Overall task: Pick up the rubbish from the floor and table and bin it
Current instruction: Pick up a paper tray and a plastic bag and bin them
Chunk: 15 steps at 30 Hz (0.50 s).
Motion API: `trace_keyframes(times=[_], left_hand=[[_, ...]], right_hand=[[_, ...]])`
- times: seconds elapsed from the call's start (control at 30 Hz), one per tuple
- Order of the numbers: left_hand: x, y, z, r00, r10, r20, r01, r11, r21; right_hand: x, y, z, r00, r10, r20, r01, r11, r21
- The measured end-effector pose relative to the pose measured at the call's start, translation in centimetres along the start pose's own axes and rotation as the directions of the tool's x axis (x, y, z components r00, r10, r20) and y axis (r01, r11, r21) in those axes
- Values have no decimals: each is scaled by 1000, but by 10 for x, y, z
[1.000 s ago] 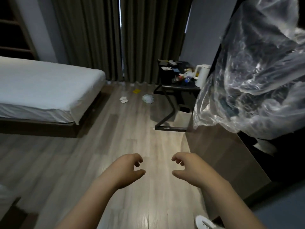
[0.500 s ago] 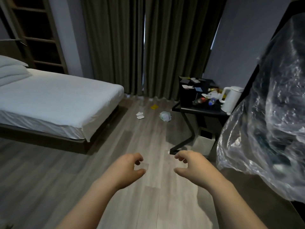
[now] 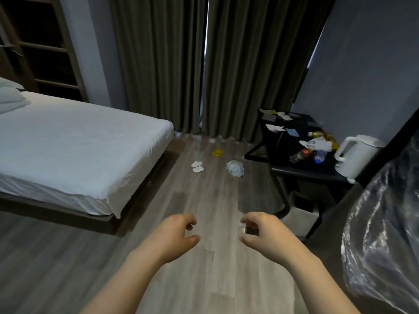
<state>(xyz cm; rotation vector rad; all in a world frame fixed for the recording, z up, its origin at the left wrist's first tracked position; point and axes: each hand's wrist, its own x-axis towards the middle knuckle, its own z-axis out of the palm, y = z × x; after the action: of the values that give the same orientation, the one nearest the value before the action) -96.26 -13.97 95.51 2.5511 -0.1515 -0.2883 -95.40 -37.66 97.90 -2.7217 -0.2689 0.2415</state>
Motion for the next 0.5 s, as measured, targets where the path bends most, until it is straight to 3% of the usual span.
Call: trace_keyframes(times=[0.5], left_hand=[[217, -77, -68, 998, -1, 70, 0, 1000, 10]], right_hand=[[238, -10, 8, 998, 39, 45, -40, 999, 20]])
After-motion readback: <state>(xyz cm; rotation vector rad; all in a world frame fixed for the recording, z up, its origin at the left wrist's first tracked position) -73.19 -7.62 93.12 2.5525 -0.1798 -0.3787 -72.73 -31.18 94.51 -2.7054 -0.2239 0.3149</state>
